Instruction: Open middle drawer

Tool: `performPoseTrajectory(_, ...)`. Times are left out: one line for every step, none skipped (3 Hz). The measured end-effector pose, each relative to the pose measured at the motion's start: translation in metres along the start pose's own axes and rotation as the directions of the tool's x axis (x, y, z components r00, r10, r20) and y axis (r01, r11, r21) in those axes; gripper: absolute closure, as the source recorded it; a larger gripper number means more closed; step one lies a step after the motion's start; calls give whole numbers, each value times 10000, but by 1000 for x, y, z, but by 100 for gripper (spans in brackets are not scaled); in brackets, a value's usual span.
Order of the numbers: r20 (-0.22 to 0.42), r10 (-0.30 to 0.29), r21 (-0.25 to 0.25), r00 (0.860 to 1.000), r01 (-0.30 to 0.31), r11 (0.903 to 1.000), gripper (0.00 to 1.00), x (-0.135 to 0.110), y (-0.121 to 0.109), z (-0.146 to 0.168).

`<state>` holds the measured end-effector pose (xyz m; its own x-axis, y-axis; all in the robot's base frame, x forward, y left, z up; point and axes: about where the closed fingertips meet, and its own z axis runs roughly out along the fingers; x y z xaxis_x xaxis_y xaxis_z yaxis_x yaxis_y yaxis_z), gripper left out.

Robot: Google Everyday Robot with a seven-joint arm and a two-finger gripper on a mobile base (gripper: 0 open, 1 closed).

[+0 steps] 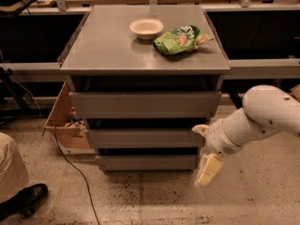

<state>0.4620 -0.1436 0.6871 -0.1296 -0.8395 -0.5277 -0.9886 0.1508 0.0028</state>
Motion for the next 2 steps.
performPoseTrajectory(541,56,-72,9985,-52,10000,0,-4,-11,34)
performPoseTrajectory(1206,187,76,9925,-197,9998,0,-1,-27,74)
